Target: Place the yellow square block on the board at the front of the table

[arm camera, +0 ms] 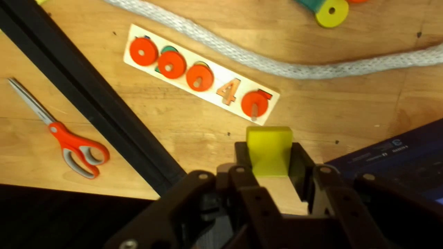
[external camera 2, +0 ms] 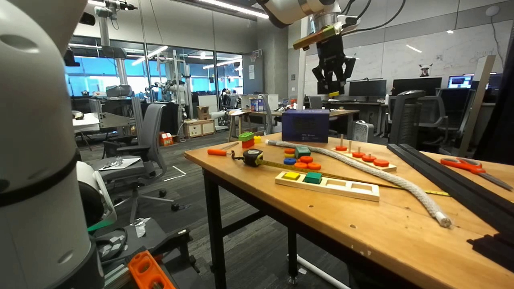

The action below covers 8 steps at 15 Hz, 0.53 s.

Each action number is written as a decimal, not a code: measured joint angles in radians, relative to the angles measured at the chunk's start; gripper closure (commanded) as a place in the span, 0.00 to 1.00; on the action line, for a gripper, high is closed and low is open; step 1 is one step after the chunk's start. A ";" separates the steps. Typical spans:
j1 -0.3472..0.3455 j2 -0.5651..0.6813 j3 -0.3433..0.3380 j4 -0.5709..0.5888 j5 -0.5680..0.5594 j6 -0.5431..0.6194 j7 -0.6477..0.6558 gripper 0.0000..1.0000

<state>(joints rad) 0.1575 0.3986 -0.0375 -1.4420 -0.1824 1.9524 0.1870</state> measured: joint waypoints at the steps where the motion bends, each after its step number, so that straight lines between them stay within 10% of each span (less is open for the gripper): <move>1: -0.011 -0.034 -0.004 -0.049 -0.006 -0.002 0.000 0.81; 8: -0.095 -0.219 -0.003 -0.359 0.002 -0.004 -0.076 0.81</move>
<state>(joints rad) 0.0622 0.1796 -0.0408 -1.8009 -0.1802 1.9483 0.1106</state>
